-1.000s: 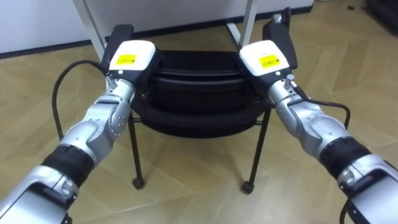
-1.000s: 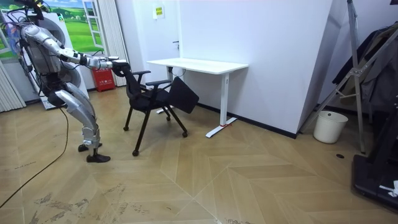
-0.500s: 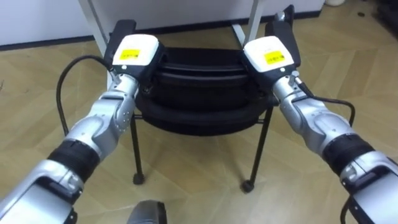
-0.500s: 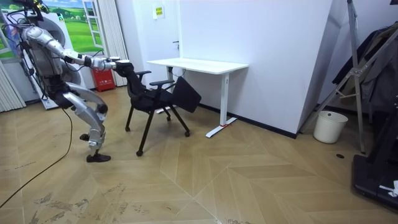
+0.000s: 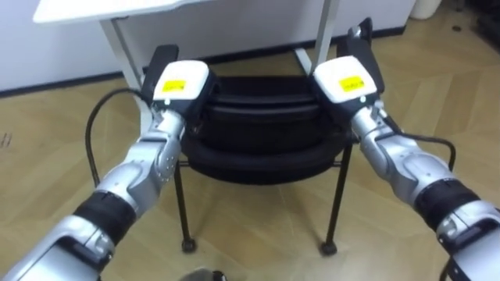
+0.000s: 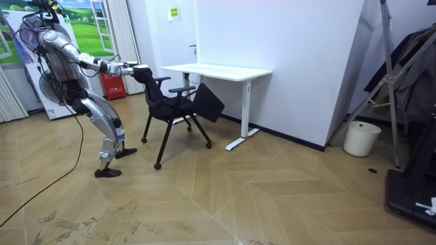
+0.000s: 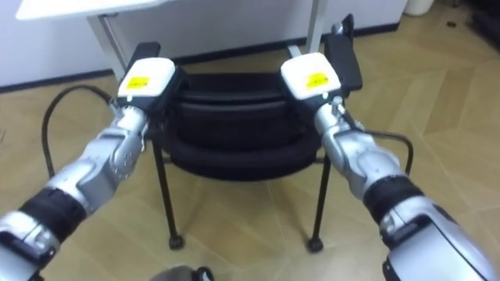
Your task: Push chair
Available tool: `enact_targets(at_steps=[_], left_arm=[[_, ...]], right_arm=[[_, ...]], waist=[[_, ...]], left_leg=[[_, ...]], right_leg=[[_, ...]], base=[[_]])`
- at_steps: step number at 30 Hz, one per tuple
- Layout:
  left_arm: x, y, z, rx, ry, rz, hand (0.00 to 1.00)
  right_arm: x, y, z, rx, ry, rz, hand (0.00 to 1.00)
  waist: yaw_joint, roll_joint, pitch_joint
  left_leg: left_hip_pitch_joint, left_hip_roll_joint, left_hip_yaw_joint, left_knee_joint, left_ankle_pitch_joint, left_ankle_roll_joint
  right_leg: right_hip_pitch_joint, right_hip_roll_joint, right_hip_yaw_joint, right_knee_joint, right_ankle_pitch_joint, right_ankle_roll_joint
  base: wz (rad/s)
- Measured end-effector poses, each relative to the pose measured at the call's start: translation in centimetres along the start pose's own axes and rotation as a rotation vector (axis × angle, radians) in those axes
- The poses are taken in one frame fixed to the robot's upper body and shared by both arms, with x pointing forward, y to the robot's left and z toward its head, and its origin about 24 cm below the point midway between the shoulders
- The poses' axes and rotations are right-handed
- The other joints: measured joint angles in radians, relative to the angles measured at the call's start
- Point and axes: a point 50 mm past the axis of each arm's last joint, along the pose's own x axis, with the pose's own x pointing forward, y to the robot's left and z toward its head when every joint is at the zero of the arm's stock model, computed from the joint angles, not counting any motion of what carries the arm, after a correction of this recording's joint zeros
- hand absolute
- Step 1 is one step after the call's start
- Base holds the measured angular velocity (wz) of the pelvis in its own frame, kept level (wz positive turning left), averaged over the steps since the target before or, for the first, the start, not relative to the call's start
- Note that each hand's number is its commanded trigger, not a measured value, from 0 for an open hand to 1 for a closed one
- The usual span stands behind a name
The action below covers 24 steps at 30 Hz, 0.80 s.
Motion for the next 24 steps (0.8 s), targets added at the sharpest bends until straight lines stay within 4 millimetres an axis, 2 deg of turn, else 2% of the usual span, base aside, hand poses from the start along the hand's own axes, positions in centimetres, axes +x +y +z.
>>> enact_targets(at_steps=[4,6,7,10,17,21,24], left_arm=[[0.1,0.7,-0.2,0.009,-0.004,0.012,1.00],[0.1,0.9,-0.3,0.010,-0.005,0.012,1.00],[0.1,1.0,-0.3,0.010,-0.004,0.012,1.00],[0.2,1.1,-0.3,0.013,-0.009,0.013,1.00],[0.0,1.5,-0.3,0.028,-0.012,0.013,1.00],[-0.3,1.7,-0.5,0.037,-0.010,0.019,1.00],[-0.4,1.7,-0.6,0.038,-0.011,0.018,1.00]], right_arm=[[0.1,-0.4,0.2,-0.003,-0.006,-0.029,1.00],[0.2,-0.5,0.3,-0.003,-0.009,-0.035,1.00],[0.2,-0.6,0.3,-0.003,-0.010,-0.036,1.00],[0.2,-0.6,0.3,0.002,-0.009,-0.038,1.00],[0.1,-0.5,0.2,0.008,-0.005,-0.038,1.00],[0.1,-0.4,0.5,0.018,-0.007,-0.049,1.00],[0.0,-0.2,0.7,0.018,-0.004,-0.059,1.00]], waist=[[0.008,0.001,-0.0011],[0.016,-0.001,-0.0022],[0.024,-0.007,-0.0036],[0.039,-0.021,-0.0046],[0.071,-0.028,-0.0089],[0.079,-0.032,-0.0099],[0.087,-0.033,-0.0109]], left_leg=[[-0.006,0.004,0.012,0.022,-0.033,0.009],[-0.009,0.004,0.013,0.039,-0.052,0.008],[-0.008,0.002,0.021,0.051,-0.064,0.008],[-0.006,0.004,0.036,0.084,-0.095,0.009],[-0.009,0.022,0.047,0.170,-0.173,0.008],[-0.007,0.034,0.050,0.186,-0.186,0.009],[-0.005,0.043,0.044,0.176,-0.176,-0.001]], right_leg=[[-0.003,0.003,0.016,-0.016,0.007,0.008],[-0.006,-0.004,0.026,-0.012,0.002,0.009],[-0.010,-0.018,0.027,0.002,-0.004,0.005],[-0.009,-0.033,0.039,0.026,-0.018,0.006],[-0.003,-0.059,0.026,0.065,-0.040,0.023],[-0.001,-0.051,0.027,0.063,-0.043,0.024],[0.003,-0.017,0.031,0.041,-0.034,0.023]], base=[[-0.13],[-0.17],[-0.18],[-0.12],[-0.16],[-0.12],[-0.03]])
